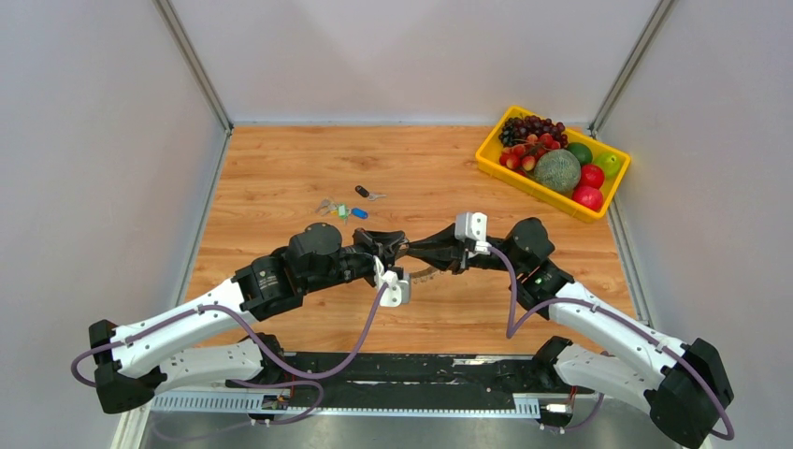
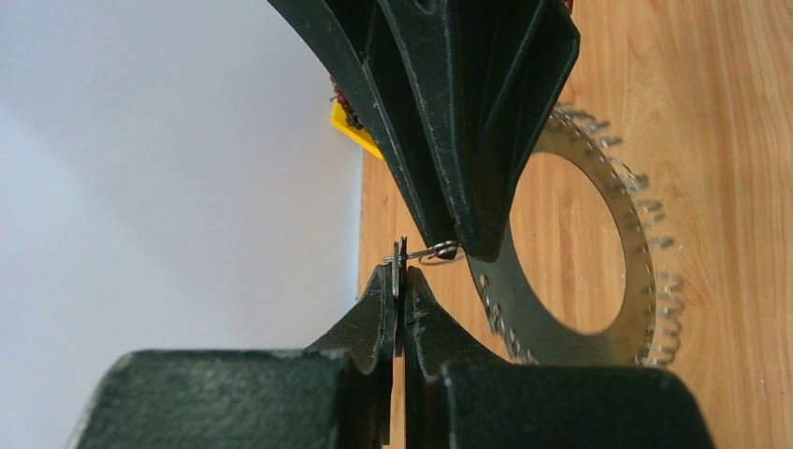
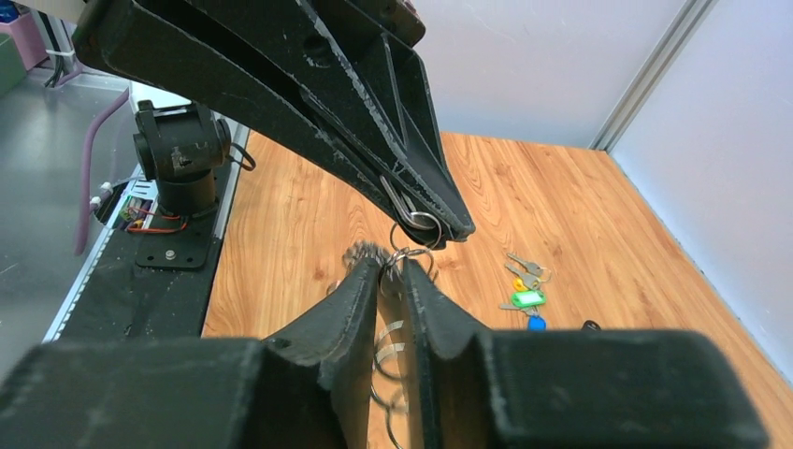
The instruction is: Remove the keys from the keyring
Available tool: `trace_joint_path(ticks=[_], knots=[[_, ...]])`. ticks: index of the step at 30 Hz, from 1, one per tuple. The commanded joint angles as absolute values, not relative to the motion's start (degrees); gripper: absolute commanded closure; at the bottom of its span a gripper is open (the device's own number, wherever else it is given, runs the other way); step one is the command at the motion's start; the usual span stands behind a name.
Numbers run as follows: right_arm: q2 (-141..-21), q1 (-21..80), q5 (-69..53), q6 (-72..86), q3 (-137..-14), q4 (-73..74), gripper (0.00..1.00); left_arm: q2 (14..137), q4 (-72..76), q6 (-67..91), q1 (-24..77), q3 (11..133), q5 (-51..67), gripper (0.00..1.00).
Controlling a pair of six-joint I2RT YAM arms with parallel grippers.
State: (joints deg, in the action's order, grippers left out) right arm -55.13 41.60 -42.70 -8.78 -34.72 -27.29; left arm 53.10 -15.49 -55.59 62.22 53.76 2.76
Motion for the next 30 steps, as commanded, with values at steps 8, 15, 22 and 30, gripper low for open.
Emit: trace_joint_path(ticks=[8,15,22,30], knots=[[-55.8,42.3,-45.1,-8.1,-37.2,-29.6,0.99,51.8,-12.6,-54.5,62.4,56.8,4.9,1.0],[-58.4,42.3,-42.0,-1.0,-43.9,-20.3,1.0,51.7,-12.8,-55.0,62.3,56.7,4.7,1.0],[-62.6,41.7,-40.5,13.3,-49.4,-14.0,1.0,51.9,-13.0,-56.6,62.4,56.3,3.7,1.0],[-62.0,35.9,-39.6,32.0,-48.1,-15.8,0.68,51.8,-12.6,-61.2,62.4,54.6,4.0,1.0]])
